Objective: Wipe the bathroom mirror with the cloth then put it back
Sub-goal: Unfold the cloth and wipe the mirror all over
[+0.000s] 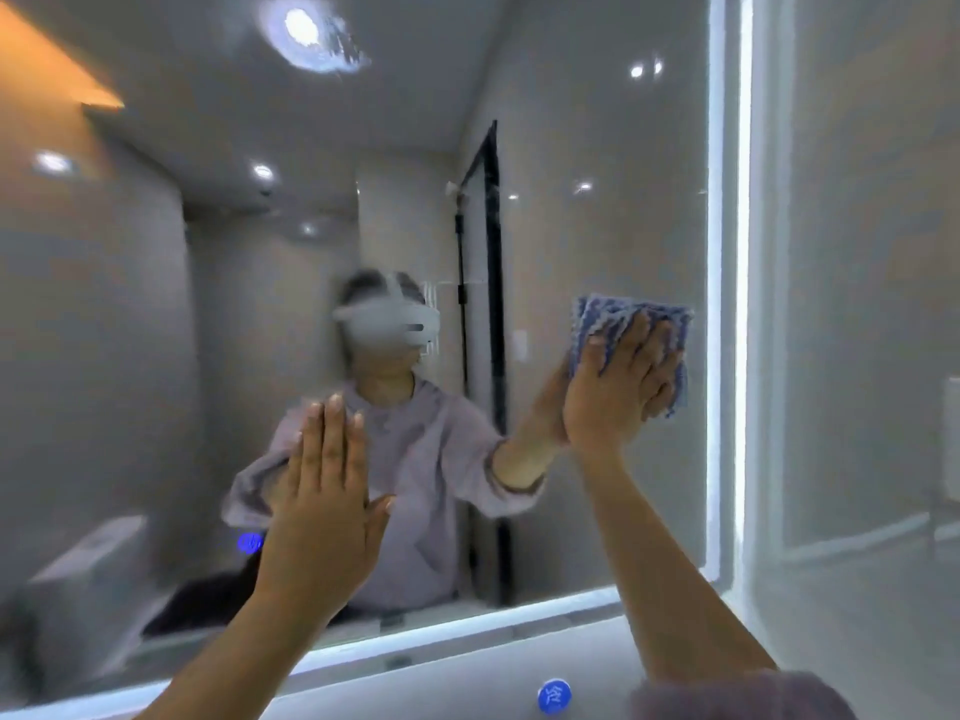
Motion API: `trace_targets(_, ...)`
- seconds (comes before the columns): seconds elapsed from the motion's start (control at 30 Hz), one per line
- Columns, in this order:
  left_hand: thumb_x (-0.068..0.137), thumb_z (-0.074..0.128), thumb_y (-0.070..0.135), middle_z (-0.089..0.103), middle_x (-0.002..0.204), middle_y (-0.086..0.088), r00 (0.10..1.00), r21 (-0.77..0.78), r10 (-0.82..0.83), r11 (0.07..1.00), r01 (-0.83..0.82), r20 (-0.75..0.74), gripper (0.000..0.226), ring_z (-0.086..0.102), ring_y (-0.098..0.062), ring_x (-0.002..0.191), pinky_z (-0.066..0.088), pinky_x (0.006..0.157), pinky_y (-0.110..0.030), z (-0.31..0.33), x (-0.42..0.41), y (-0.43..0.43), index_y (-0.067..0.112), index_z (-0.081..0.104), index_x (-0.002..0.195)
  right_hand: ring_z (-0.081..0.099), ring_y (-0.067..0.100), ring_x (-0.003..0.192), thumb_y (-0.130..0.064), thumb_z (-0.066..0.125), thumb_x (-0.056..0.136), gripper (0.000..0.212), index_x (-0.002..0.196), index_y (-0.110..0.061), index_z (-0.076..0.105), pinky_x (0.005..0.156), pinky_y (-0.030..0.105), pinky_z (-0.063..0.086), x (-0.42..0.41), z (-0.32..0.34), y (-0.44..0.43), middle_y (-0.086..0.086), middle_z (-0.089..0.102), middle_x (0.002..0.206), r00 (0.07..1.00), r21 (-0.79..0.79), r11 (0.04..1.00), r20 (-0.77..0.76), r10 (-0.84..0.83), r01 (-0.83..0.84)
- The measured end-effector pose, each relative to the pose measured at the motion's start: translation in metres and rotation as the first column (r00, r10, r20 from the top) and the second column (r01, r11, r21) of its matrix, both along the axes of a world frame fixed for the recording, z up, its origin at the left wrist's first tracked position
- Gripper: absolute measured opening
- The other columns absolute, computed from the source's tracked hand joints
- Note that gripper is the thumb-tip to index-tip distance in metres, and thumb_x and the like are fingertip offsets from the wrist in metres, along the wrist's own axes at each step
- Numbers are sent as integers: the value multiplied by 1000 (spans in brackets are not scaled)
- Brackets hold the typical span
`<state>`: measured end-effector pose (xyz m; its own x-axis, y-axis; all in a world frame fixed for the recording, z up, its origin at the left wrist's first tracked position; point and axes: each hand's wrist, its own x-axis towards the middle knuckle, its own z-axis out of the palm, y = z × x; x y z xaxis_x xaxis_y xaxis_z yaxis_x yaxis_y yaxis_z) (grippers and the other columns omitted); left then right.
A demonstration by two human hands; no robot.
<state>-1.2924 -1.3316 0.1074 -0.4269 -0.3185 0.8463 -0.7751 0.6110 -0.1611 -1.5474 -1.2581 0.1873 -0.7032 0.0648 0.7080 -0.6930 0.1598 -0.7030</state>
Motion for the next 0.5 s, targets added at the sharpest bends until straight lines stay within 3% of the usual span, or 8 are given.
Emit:
trace_targets(0.1,90,25,46,12,153,-29,1000,-8,0,1000,0,7,76,11,-41,142,23,112,-53,-1,0,-2,-7,17,144,22,41,141,-44,29,96,61,146,-10,31,115,53,11,31,-18,-10,17,28,153,920,120,989,-389,-36,90)
trace_targets(0.17,91,22,47,11,153,-29,1000,-17,1,1000,0,17,76,10,-42,142,23,112,-54,-2,1,-3,-7,15,144,16,39,143,-43,34,97,57,146,-14,32,117,51,5,45,-37,-15,15,26,154,787,246,963,-614,64,114)
trace_targets(0.23,92,19,48,10,153,-30,1000,-15,1,1000,-1,30,76,8,-42,142,22,113,-54,-2,2,-2,-7,14,144,7,32,145,-47,33,97,57,148,-21,28,119,48,1,47,-51,-13,6,19,157,641,353,927,-743,196,125)
trace_targets(0.3,91,19,49,8,153,-29,999,-13,-2,1000,3,36,77,6,-42,143,21,113,-54,-2,2,-2,-7,13,144,6,30,146,-50,33,97,57,149,-27,24,119,47,2,36,-51,-6,0,15,157,526,402,902,-807,267,159)
trace_targets(0.37,91,21,48,8,153,-29,999,-8,-12,1000,12,34,77,6,-41,143,20,114,-53,-2,2,-2,-7,13,144,10,29,146,-51,34,97,56,148,-28,26,119,47,6,21,-43,3,-1,21,157,470,419,890,-831,297,180)
trace_targets(0.5,91,22,48,10,152,-30,999,-27,-12,1000,13,32,77,9,-42,142,21,114,-54,-3,2,-4,-8,16,143,15,34,144,-54,21,97,60,147,-22,29,115,54,17,-7,-26,16,6,26,155,547,421,881,-800,248,216)
